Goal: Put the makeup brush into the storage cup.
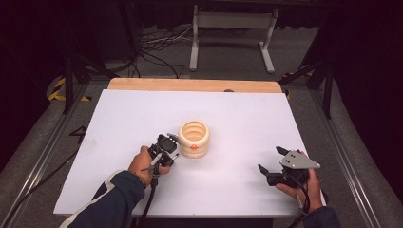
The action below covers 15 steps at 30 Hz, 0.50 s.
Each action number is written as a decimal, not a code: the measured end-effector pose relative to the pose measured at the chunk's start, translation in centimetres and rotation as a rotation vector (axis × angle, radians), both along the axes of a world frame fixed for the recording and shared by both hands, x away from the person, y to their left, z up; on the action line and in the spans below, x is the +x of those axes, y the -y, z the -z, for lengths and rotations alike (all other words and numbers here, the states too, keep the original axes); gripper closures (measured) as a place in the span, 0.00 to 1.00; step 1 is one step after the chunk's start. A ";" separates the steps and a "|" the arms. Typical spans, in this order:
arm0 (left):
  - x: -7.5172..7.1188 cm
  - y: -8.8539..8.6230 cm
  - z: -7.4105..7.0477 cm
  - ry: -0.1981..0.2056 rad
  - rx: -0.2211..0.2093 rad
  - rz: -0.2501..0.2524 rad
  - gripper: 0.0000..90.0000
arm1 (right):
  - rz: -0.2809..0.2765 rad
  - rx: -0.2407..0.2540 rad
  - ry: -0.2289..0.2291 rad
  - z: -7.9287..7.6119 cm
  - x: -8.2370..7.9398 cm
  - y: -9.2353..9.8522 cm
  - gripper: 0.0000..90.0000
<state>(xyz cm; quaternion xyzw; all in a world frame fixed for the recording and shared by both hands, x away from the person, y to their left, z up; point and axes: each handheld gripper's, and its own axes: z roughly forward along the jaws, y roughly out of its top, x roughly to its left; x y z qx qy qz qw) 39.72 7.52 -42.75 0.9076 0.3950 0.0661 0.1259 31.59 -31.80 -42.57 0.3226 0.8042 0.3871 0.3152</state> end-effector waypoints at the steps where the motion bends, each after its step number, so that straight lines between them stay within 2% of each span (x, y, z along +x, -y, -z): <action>1: 0.0 0.0 0.0 -0.002 0.001 0.007 0.92 | 0.002 0.001 0.001 0.0 0.0 0.0 0.13; 4: 0.0 -0.2 0.0 0.008 -0.008 0.034 0.92 | 0.001 0.003 -0.001 0.0 0.0 0.1 0.13; 6: -0.3 -0.3 0.0 0.035 -0.009 0.051 0.92 | 0.002 0.003 -0.003 0.1 0.0 0.2 0.13; 8: -0.3 -0.7 -0.1 0.051 -0.037 0.062 0.92 | 0.001 0.007 -0.001 0.0 0.0 0.3 0.13; 11: -0.7 -1.7 -0.5 0.084 -0.087 0.052 0.92 | -0.003 0.015 0.031 -0.2 -0.3 0.3 0.13; 13: -0.9 -2.6 -0.7 0.120 -0.125 0.037 0.92 | -0.009 0.021 0.047 -0.4 -0.5 0.3 0.13; 15: -1.2 -3.4 -0.9 0.155 -0.152 0.022 0.92 | -0.012 0.019 0.044 -0.4 -0.5 0.3 0.13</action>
